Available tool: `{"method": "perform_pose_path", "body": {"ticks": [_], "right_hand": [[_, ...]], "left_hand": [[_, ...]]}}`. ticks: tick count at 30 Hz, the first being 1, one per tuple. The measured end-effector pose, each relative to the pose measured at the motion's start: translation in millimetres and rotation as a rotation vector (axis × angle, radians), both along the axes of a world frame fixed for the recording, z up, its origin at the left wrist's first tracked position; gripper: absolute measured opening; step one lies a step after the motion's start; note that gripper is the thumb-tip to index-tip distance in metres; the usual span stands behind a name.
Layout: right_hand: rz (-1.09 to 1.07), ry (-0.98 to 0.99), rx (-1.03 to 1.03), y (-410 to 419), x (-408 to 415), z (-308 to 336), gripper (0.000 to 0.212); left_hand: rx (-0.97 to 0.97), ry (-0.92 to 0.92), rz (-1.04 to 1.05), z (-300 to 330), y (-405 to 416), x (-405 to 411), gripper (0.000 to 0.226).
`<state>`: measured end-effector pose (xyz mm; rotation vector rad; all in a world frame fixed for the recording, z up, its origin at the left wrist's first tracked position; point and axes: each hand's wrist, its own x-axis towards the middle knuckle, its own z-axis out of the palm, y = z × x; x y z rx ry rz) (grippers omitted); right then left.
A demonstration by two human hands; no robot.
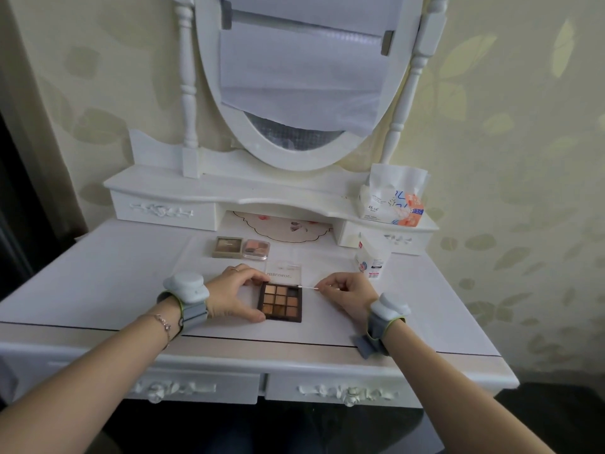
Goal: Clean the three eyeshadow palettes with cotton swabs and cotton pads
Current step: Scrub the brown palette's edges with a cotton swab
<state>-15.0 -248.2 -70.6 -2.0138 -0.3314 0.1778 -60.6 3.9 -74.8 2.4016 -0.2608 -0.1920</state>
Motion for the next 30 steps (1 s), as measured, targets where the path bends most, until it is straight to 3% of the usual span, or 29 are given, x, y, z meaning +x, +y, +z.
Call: {"method": "perform_pose_path", "body": {"ticks": [18, 23, 30], "right_hand": [[0.032, -0.104, -0.035, -2.0, 0.2, -5.4, 0.018], [0.095, -0.011, -0.065, -6.7, -0.4, -0.8, 0.017], [-0.009, -0.039, 0.034, -3.5, -1.5, -2.0, 0.009]], "left_hand": [[-0.03, -0.03, 0.008, -1.4, -1.9, -0.5, 0.081], [-0.034, -0.038, 0.012, -3.7, -1.5, -0.2, 0.075], [-0.044, -0.044, 0.03, -4.1, -1.1, 0.5, 0.082]]}}
